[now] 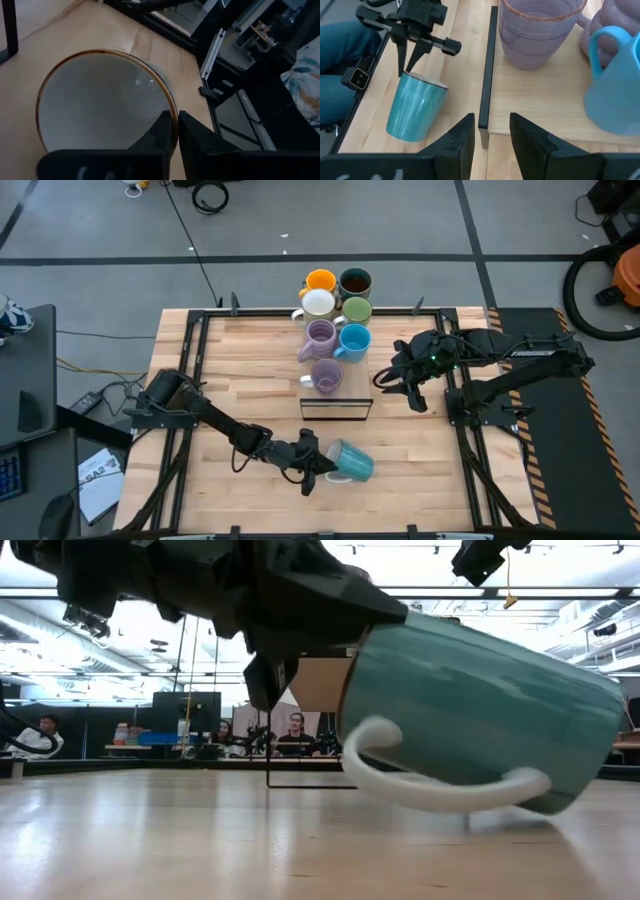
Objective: Place coffee mugs
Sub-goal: Put the white and blue mug on the shelf
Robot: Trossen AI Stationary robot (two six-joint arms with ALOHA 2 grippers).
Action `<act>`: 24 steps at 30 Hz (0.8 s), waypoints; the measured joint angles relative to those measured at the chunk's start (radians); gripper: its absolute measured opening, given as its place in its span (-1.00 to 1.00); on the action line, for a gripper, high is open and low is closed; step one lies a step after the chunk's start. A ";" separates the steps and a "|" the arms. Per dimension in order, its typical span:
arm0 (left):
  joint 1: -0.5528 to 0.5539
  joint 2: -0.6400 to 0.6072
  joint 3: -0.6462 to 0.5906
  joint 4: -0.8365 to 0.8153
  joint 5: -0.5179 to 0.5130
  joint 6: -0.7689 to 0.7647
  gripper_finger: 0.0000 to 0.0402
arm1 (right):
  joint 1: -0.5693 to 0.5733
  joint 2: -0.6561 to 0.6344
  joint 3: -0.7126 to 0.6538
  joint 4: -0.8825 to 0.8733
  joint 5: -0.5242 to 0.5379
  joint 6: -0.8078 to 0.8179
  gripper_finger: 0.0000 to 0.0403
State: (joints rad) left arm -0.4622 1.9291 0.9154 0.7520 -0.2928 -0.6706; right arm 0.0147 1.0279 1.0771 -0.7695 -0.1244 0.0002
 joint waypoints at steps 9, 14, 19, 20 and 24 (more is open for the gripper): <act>0.000 -0.105 0.000 -0.201 0.001 0.013 -0.88 | 0.000 0.000 0.000 0.004 0.000 0.000 -0.36; 0.000 -0.182 0.000 -0.332 0.009 0.012 -0.88 | 0.000 0.000 0.000 0.007 0.000 0.000 -0.36; -0.002 -0.254 0.000 -0.438 0.054 0.001 -0.88 | 0.000 0.000 0.000 0.008 0.000 0.000 -0.36; -0.002 -0.269 0.000 -0.455 0.061 0.000 -0.88 | 0.000 0.000 0.000 0.008 0.000 0.000 -0.36; -0.002 -0.325 0.001 -0.525 0.093 -0.021 -0.88 | 0.000 0.000 0.000 0.010 0.000 0.000 -0.36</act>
State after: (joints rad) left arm -0.4644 1.6042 0.9165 0.2268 -0.1997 -0.6913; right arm 0.0147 1.0279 1.0771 -0.7596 -0.1246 -0.0001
